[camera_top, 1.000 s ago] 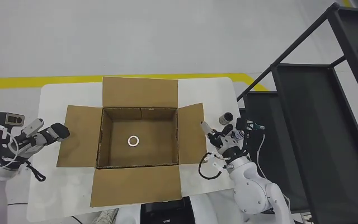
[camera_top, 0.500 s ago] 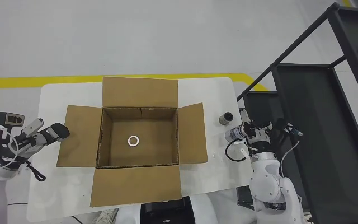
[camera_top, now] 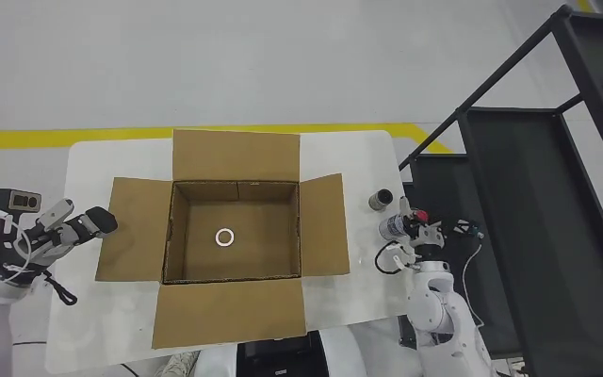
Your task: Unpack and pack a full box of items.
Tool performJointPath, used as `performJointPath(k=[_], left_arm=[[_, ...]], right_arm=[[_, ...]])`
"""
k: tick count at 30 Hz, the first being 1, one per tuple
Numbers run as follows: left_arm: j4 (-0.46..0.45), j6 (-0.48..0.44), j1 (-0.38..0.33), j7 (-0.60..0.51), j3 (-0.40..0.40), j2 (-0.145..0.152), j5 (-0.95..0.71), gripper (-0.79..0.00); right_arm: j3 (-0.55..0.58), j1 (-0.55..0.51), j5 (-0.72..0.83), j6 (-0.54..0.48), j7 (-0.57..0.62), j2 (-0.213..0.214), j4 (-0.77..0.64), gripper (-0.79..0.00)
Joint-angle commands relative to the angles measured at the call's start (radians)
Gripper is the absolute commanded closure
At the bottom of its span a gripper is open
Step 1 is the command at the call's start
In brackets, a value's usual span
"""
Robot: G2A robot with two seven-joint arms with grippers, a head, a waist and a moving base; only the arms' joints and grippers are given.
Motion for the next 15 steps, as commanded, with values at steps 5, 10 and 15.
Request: performJointPath(k=[5,10,15], left_arm=[[0.0,0.0,0.0,0.0,0.0,0.0,0.0,-0.785],[0.0,0.0,0.0,0.0,0.0,0.0,0.0,-0.785],[0.0,0.0,0.0,0.0,0.0,0.0,0.0,-0.785]], right_arm=[[-0.019,0.013,-0.097,0.061,-0.099,-0.001,0.084,-0.785],[-0.029,0.035,-0.142,0.103,-0.154,-0.003,0.147,-0.785],[-0.052,0.084,-0.17,0.121,-0.162,-0.004,0.234,-0.785]])
